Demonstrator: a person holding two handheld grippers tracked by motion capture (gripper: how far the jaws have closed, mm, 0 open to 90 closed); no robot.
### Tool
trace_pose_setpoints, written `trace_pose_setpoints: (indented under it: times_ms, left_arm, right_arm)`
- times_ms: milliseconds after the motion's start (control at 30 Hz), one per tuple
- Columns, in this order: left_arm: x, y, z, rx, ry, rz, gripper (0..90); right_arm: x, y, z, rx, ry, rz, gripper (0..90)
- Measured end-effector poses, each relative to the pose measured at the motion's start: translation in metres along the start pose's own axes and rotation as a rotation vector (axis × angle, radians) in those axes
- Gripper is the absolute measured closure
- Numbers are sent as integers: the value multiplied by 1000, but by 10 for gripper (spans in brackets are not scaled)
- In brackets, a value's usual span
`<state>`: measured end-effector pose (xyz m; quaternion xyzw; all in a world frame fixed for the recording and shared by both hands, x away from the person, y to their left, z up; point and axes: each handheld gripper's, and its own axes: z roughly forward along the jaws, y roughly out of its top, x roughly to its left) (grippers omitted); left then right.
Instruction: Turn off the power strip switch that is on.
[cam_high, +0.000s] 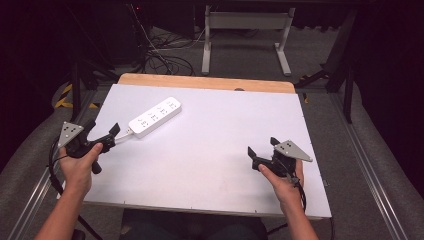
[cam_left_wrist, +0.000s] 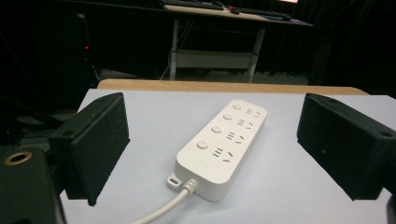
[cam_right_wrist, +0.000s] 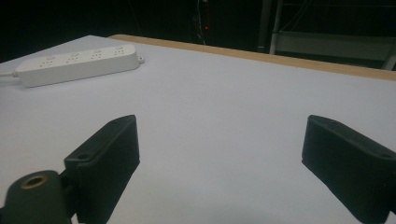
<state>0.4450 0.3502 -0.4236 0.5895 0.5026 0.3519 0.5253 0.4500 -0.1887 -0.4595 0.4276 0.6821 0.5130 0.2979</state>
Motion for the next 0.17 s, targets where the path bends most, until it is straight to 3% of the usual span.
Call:
trace_pose_setpoints:
  times_ms: [167]
  left_arm:
    - [0,-1,3,7,2,-3,97]
  right_arm:
    - [-4,-2,6,6,8,17,113]
